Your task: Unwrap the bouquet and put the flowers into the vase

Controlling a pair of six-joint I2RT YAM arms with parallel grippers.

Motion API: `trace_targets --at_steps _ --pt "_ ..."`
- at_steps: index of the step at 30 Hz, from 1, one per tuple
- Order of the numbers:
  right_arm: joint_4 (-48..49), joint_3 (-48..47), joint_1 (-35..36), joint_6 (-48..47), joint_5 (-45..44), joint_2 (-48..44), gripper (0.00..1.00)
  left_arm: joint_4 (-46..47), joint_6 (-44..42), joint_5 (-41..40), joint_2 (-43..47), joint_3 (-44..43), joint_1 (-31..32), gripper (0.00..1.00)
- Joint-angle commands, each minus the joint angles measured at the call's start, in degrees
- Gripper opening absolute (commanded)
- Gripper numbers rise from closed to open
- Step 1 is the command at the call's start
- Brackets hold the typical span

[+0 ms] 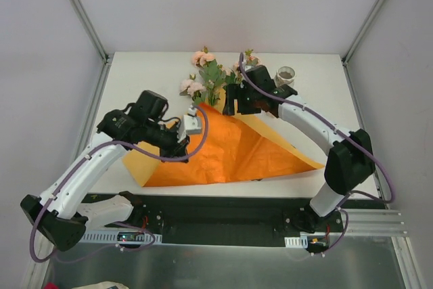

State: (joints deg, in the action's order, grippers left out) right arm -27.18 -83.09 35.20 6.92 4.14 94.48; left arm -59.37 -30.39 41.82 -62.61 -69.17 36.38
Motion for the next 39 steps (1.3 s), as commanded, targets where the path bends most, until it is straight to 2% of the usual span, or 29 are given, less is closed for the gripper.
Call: trace_targets --at_steps 1,2,3,7,10,14,19,27,28,30,33,34,38,39 --pt "9.59 7.48 -1.88 0.03 16.14 -1.83 0.77 7.86 -2.91 -1.17 -1.61 1.49 -14.46 0.15" --pt "10.91 11.33 -2.24 0.2 19.03 -2.36 0.75 7.78 -3.61 0.87 -3.64 0.88 -17.8 0.15" --pt "12.75 13.28 -2.59 0.11 20.19 -2.98 0.74 7.43 -4.23 2.46 -5.84 0.01 -24.01 0.16" --pt "13.99 18.66 -4.43 -0.85 23.28 -4.91 0.67 3.32 -7.31 9.48 -18.74 -5.79 -30.75 0.19" --pt "14.43 20.25 -4.79 -1.38 23.54 -5.27 0.62 1.63 -8.63 13.01 -24.38 -7.12 -30.93 0.22" --pt "14.87 20.42 -4.7 -1.2 23.98 -4.74 0.59 1.63 -9.94 17.93 -28.7 -8.0 -29.53 0.33" --pt "14.96 21.12 -4.61 -1.47 22.67 -4.12 0.58 5.57 -13.55 13.99 -31.16 -7.03 -25.75 0.46" --pt "16.37 23.5 -3.74 -1.12 20.56 -10.35 0.58 4.62 -11.28 14.78 -46.17 -17.91 -25.83 0.5" --pt "16.28 23.67 -3.74 -1.03 20.38 -10.97 0.58 4.62 -10.92 14.6 -47.42 -18.8 -25.83 0.57" --pt "16.37 24.29 -3.39 -0.86 20.29 -13.16 0.59 4.53 -9.52 14.25 -50.84 -21.17 -25.92 0.58" --pt "16.46 24.99 -3.47 -0.41 19.59 -15.98 0.59 4.27 -8.9 14.34 -53.67 -23.29 -25.83 0.66" --pt "16.37 25.08 -3.39 -0.33 19.59 -16.43 0.59 4.35 -8.81 14.16 -54.19 -23.73 -25.83 0.76" --pt "16.54 25.17 -3.38 0.64 20.2 -18.45 0.59 4.44 -8.28 13.11 -56.21 -25.31 -25.83 0.87" --pt "16.63 25.17 -3.38 0.81 20.38 -18.63 0.59 4.79 -8.02 12.76 -56.39 -25.4 -25.83 0.94"
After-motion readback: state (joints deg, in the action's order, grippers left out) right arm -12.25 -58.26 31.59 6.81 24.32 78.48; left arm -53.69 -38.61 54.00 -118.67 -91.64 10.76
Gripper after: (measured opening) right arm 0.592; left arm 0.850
